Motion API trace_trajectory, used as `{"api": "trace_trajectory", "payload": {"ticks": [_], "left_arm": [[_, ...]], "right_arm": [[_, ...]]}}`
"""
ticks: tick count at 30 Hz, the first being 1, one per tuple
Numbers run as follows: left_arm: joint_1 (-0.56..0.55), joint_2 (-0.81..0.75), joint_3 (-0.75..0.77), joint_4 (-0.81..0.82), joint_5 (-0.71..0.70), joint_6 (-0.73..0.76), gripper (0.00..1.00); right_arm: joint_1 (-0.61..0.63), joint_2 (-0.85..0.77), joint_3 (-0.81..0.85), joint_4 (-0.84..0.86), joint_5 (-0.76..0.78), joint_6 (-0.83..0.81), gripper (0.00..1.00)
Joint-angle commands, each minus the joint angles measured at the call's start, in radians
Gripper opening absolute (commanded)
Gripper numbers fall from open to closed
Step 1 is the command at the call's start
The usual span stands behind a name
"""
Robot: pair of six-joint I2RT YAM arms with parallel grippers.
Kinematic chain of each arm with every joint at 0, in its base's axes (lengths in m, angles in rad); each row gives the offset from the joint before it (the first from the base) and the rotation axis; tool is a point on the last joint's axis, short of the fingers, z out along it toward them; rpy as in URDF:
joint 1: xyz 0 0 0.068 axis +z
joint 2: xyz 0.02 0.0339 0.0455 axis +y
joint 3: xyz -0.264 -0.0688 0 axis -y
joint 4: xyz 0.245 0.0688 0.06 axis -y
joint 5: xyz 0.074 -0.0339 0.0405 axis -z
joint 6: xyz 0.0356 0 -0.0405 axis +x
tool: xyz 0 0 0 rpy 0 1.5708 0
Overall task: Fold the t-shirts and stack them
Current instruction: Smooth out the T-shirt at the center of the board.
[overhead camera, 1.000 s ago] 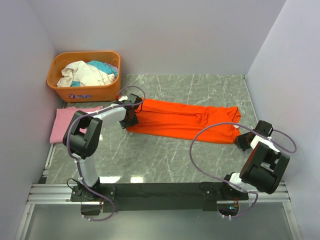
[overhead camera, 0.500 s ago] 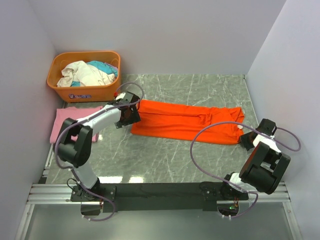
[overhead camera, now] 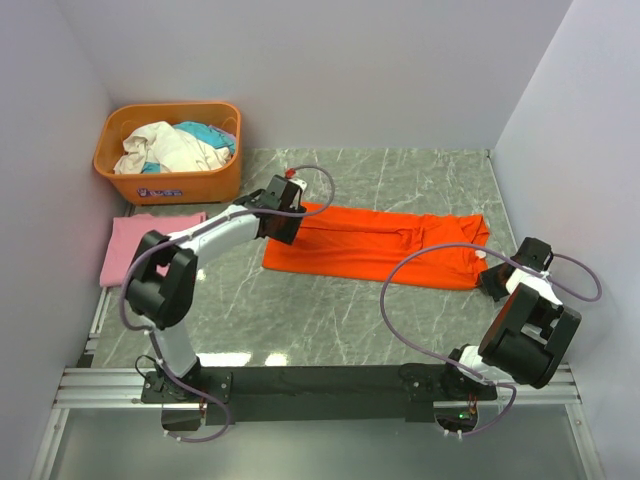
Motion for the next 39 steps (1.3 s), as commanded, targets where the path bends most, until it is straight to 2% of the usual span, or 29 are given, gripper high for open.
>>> {"api": "trace_trajectory", "payload": {"ticks": [1, 3, 5, 7, 16, 21, 22, 27, 28, 30, 31, 33, 34, 37, 39], "left_arm": [[0.003, 0.052, 0.072, 0.019, 0.082, 0.213, 0.66], [0.003, 0.084, 0.099, 0.004, 0.125, 0.241, 0.63], [0.003, 0.105, 0.118, -0.007, 0.151, 0.27, 0.54], [0.005, 0.132, 0.141, -0.014, 0.19, 0.298, 0.5], [0.003, 0.221, 0.214, -0.038, 0.196, 0.361, 0.53], [0.005, 0.263, 0.256, -0.077, 0.245, 0.375, 0.5], [0.005, 0.267, 0.259, -0.082, 0.245, 0.382, 0.46], [0.009, 0.281, 0.262, -0.105, 0.283, 0.395, 0.41], [0.009, 0.283, 0.262, -0.107, 0.283, 0.398, 0.36], [0.016, 0.289, 0.268, -0.114, 0.286, 0.399, 0.32], [0.017, 0.29, 0.268, -0.114, 0.288, 0.402, 0.26], [0.019, 0.293, 0.268, -0.11, 0.283, 0.401, 0.2], [0.02, 0.293, 0.27, -0.11, 0.28, 0.404, 0.12], [0.023, 0.29, 0.271, -0.099, 0.273, 0.404, 0.01], [0.032, 0.287, 0.274, -0.088, 0.267, 0.406, 0.01]], "right_arm": [[-0.002, -0.001, 0.028, 0.015, 0.021, -0.018, 0.07], [-0.004, 0.001, 0.027, 0.016, 0.019, -0.018, 0.07], [-0.004, 0.004, 0.03, 0.016, 0.019, -0.019, 0.07], [-0.004, 0.005, 0.028, 0.018, 0.019, -0.019, 0.07], [-0.004, 0.01, 0.031, 0.019, 0.019, -0.022, 0.07], [-0.004, 0.018, 0.031, 0.018, 0.022, -0.024, 0.07], [-0.004, 0.016, 0.031, 0.018, 0.024, -0.025, 0.07], [-0.004, 0.019, 0.038, 0.016, 0.026, -0.025, 0.07], [-0.004, 0.018, 0.038, 0.016, 0.026, -0.027, 0.07], [-0.004, 0.021, 0.038, 0.018, 0.026, -0.025, 0.07], [-0.002, 0.021, 0.036, 0.018, 0.024, -0.025, 0.07], [-0.004, 0.021, 0.036, 0.018, 0.025, -0.025, 0.07], [-0.004, 0.021, 0.036, 0.019, 0.026, -0.027, 0.07], [-0.004, 0.021, 0.036, 0.016, 0.029, -0.025, 0.07], [-0.002, 0.024, 0.035, 0.015, 0.029, -0.025, 0.07]]}}
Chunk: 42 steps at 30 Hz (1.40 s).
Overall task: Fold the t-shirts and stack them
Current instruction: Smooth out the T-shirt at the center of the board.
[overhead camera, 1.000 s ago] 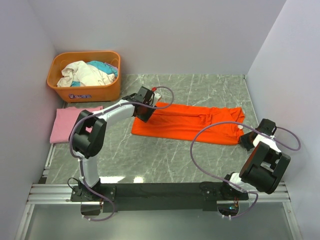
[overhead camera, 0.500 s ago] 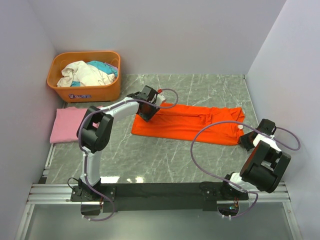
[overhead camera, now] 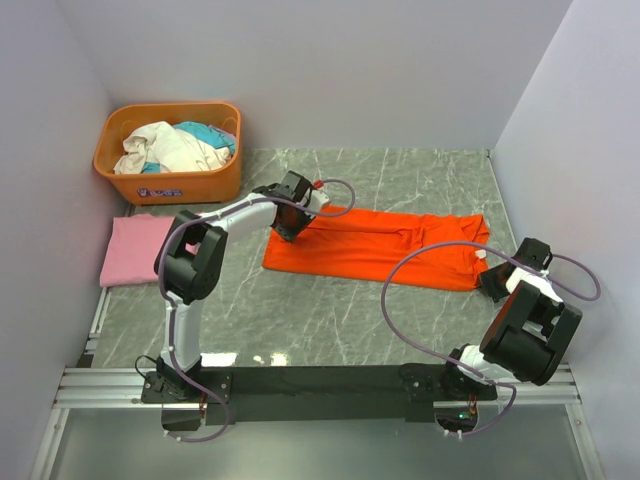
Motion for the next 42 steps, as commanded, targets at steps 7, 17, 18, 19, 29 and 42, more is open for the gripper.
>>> {"api": "trace_trajectory", "payload": {"ticks": [7, 17, 18, 19, 29, 42], "left_arm": [[0.049, 0.014, 0.064, 0.006, 0.022, -0.009, 0.01], [0.053, 0.053, 0.055, 0.02, 0.061, -0.035, 0.18], [0.053, 0.051, 0.055, 0.023, 0.058, -0.035, 0.2], [0.053, 0.051, 0.052, 0.026, 0.05, -0.043, 0.27], [0.053, -0.08, 0.091, 0.075, -0.076, -0.143, 0.78], [0.02, -0.328, -0.114, 0.069, -0.237, -0.524, 0.88]], "right_arm": [[-0.004, 0.006, 0.033, 0.006, 0.044, -0.013, 0.07], [-0.002, 0.002, 0.036, -0.002, 0.052, -0.017, 0.1], [-0.004, 0.0, 0.039, -0.004, 0.055, -0.017, 0.11], [-0.002, -0.001, 0.041, -0.005, 0.058, -0.017, 0.14], [0.036, -0.121, 0.053, -0.025, 0.082, 0.006, 0.45], [0.289, -0.228, 0.096, -0.048, 0.158, 0.054, 0.52]]}}
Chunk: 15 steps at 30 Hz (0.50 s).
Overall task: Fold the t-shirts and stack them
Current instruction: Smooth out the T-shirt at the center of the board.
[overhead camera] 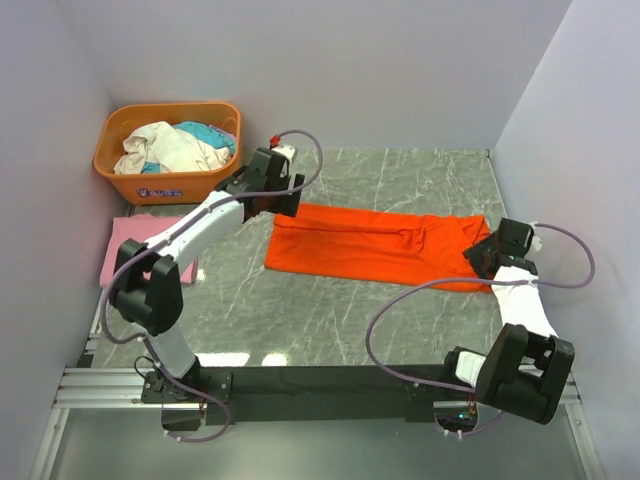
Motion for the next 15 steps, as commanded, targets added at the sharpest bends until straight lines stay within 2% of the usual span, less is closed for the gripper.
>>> {"api": "trace_trajectory", "payload": {"ticks": [1, 6, 15], "left_arm": [[-0.028, -0.032, -0.094, -0.017, -0.056, -0.163, 0.84], [-0.031, -0.026, -0.203, -0.021, -0.092, -0.297, 0.64], [-0.033, 0.106, -0.22, -0.095, -0.099, -0.408, 0.61]], "right_arm": [[0.066, -0.001, 0.048, 0.006, -0.007, 0.023, 0.52], [0.141, 0.111, 0.099, 0.009, -0.078, 0.037, 0.5], [0.154, 0.333, 0.159, -0.006, -0.08, 0.043, 0.48]]}}
